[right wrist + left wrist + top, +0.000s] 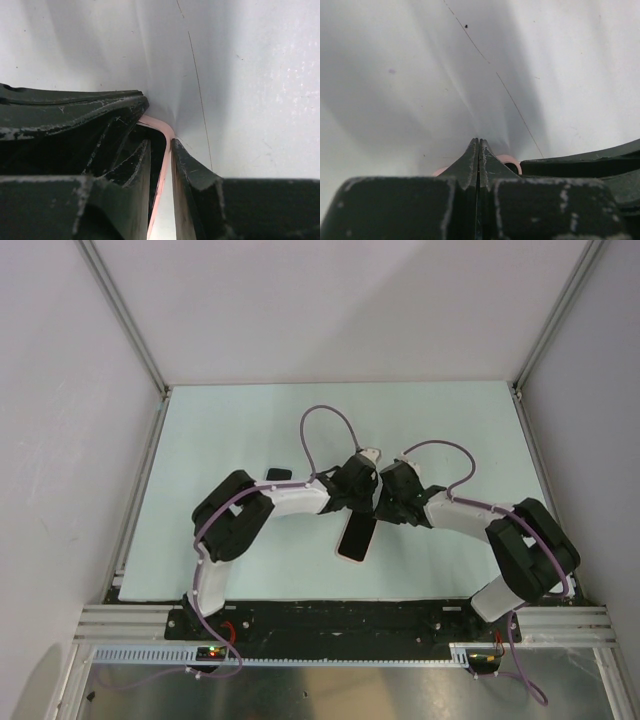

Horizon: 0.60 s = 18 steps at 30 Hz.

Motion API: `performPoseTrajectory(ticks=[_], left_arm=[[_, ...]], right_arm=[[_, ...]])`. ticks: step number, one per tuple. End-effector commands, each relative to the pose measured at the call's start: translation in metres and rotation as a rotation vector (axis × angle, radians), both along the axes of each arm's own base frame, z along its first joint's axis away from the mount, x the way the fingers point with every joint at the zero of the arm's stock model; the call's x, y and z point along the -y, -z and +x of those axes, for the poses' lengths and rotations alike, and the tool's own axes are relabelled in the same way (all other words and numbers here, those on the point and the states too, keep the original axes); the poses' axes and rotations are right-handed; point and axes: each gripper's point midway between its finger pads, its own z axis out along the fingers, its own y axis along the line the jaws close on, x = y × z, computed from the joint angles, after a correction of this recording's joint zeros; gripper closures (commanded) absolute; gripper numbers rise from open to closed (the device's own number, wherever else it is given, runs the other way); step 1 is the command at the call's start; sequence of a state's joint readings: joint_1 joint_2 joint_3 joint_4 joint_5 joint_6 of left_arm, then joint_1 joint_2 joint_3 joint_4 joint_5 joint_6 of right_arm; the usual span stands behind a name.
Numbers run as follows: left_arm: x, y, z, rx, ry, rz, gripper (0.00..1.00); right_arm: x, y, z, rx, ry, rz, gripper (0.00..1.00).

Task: Put the phone into the phone case

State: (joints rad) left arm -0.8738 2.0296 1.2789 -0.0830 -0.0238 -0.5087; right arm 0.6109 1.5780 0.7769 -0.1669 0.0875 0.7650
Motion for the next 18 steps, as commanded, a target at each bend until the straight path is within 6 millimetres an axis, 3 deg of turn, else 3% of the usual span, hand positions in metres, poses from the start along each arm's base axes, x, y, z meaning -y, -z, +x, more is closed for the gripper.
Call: performPoseTrajectory(ticks=[1,4,8,13,15,18], left_arm=[[-0.032,0.033,-0.052,-0.162,0.034,0.143,1.0],[-0.035,0.005,-0.036,-0.1,0.006,0.107,0.95],[-0.052,-0.037,-0.011,-0.004,-0.067,0.066,0.76],[-0.087,-0.081,0.011,0.076,-0.167,0.013,0.57],[-0.1,-0.087,0.008,0.079,-0.197,0.003,0.55],[-0.116,-0.08,-0.007,0.054,-0.223,0.004,0.57]], right_arm=[[-0.025,0.017,0.001,0.003,-0.055,0.038,0.82],[-0.028,0.009,0.008,0.022,-0.076,0.044,0.8],[-0.042,0.0,0.018,0.046,-0.134,0.052,0.79],[-0.078,-0.004,0.022,0.045,-0.257,0.103,0.74],[-0.095,-0.007,0.022,0.048,-0.322,0.136,0.7],[-0.118,-0.013,0.021,0.056,-0.411,0.188,0.59]])
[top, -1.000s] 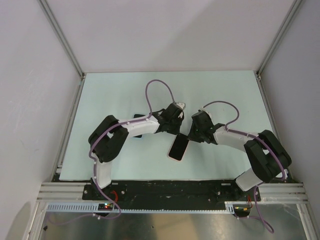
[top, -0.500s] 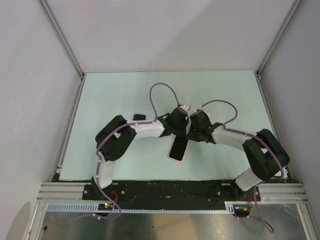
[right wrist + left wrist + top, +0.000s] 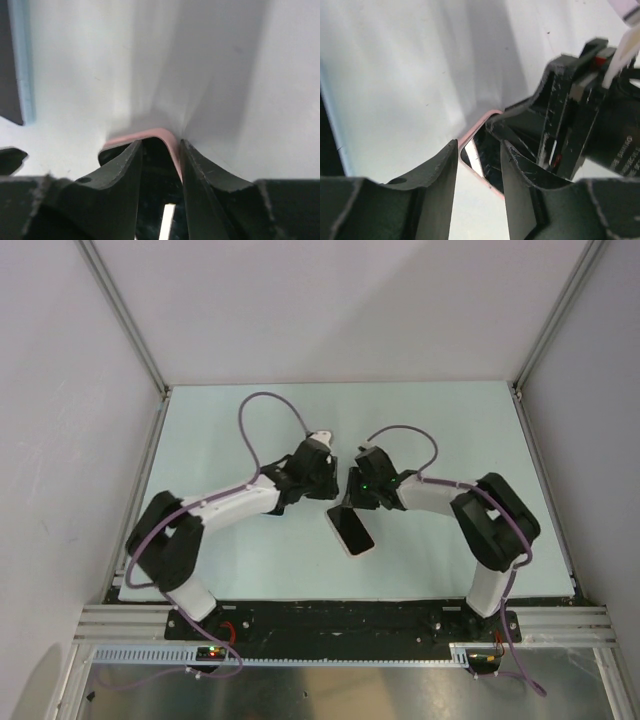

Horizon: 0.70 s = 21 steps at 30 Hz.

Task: Put the phone into the phone case

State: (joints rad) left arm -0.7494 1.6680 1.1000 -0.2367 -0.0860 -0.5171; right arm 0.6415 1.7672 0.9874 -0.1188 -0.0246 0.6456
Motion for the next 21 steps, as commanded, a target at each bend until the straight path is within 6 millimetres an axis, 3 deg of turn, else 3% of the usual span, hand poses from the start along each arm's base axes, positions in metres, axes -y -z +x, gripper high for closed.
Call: performPoseTrajectory(ticks=[1,6,12,17,21], left_arm=[[-0.025,-0.005,-0.016,-0.004,-0.058,-0.01,0.58],[-0.03,0.014,-0.04,-0.062,-0.064,-0.054,0.64],[-0.03,0.015,-0.053,-0.061,-0.066,-0.102,0.64],[-0.035,0.024,-0.06,-0.086,-0.12,-0.127,0.72],[-0.037,0.028,-0.058,-0.102,-0.24,-0.209,0.74]], right_arm=[[-0.063,-0.007,-0.013,0.013,-0.244,0.134,0.55],[-0.048,-0.016,-0.008,0.037,-0.228,0.07,0.39],[-0.019,-0.044,-0.003,0.12,-0.169,0.032,0.27],[-0.008,-0.065,-0.017,0.226,-0.192,-0.059,0.27],[-0.007,-0.066,-0.041,0.285,-0.23,-0.15,0.34]])
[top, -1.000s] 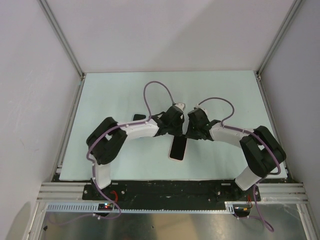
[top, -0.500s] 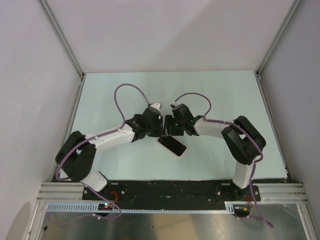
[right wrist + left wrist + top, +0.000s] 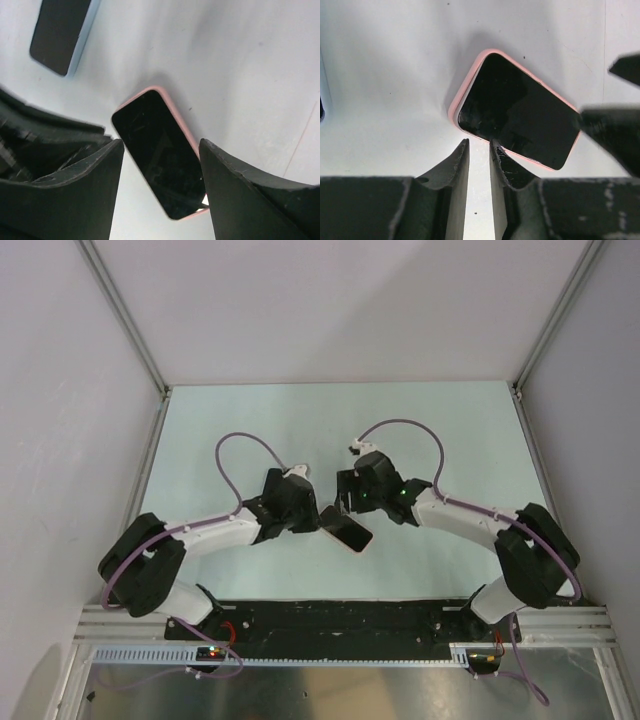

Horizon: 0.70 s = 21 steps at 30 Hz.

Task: Put the phone into the phone case

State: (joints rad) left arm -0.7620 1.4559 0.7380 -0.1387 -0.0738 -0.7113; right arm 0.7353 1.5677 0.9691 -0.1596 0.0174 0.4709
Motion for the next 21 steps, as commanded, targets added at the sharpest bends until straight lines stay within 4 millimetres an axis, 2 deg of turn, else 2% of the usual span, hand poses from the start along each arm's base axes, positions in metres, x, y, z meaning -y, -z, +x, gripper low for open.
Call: performPoseTrajectory(ticks=[1,5,9,14,17,21], left_arm=[[0.007,-0.012,0.008,0.016,-0.159,-0.15,0.72],[0.012,-0.014,0.01,-0.006,-0.256,-0.249,0.71],[0.02,-0.018,0.007,-0.003,-0.286,-0.287,0.71],[0.033,-0.011,-0.006,-0.016,-0.282,-0.279,0.71],[0.022,-0.006,-0.004,0.005,-0.348,-0.267,0.71],[0.006,-0.013,0.007,0.052,-0.405,-0.25,0.72]], right_arm=[[0.01,-0.001,-0.023,0.1,-0.025,-0.143,0.35],[0.017,0.004,-0.042,0.125,-0.043,-0.194,0.38],[0.03,0.013,-0.038,0.1,-0.013,-0.194,0.37],[0.025,0.014,-0.04,0.067,-0.059,-0.118,0.35],[0.023,0.016,-0.045,0.075,-0.081,-0.134,0.33],[0.03,0.022,-0.042,0.07,-0.05,-0.16,0.33]])
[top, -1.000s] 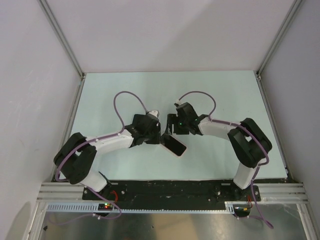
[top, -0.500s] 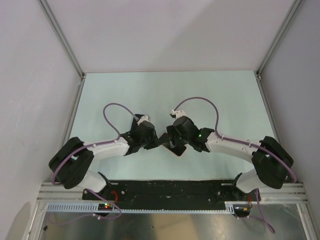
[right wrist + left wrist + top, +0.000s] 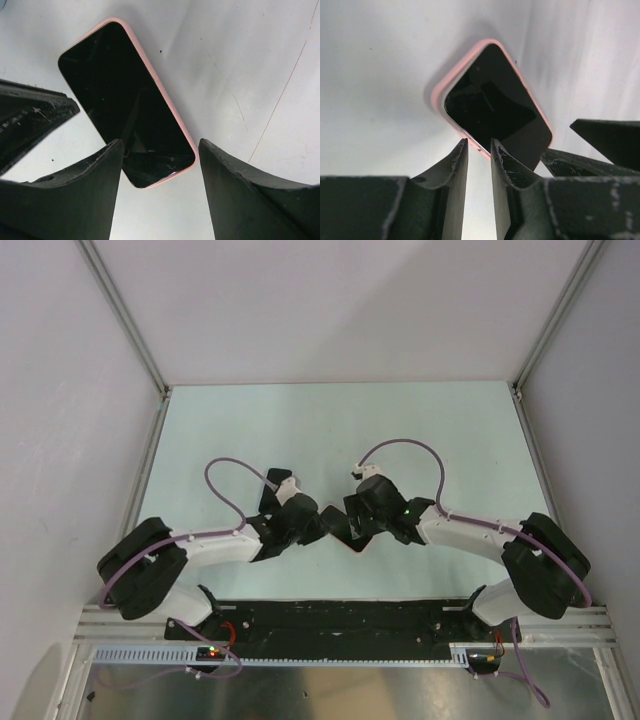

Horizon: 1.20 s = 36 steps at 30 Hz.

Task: Put the phone into the phone case

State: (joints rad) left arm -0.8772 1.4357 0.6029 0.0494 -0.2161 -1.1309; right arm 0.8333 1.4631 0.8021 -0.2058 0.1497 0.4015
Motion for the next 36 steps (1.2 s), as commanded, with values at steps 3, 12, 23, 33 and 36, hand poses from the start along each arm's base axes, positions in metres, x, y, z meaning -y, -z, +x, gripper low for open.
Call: performPoseTrajectory(ticks=[3,12,23,33,36], left_arm=[[-0.028,-0.023,0.028,0.096,-0.173,0.013,0.72],[-0.038,-0.016,0.036,0.081,-0.196,0.08,0.72],[-0.031,-0.014,0.046,0.073,-0.165,0.112,0.72],[-0.043,-0.016,0.043,0.081,-0.148,0.162,0.75],[-0.062,-0.02,0.037,0.085,-0.155,0.192,0.7]], right_arm=[[0.005,-0.003,0.016,0.025,0.046,0.049,0.33],[-0.01,0.012,0.015,-0.097,0.019,0.191,0.33],[-0.024,0.031,-0.004,-0.216,0.015,0.301,0.35],[-0.037,0.031,-0.034,-0.286,0.028,0.361,0.4],[-0.039,0.039,-0.049,-0.305,0.067,0.337,0.4]])
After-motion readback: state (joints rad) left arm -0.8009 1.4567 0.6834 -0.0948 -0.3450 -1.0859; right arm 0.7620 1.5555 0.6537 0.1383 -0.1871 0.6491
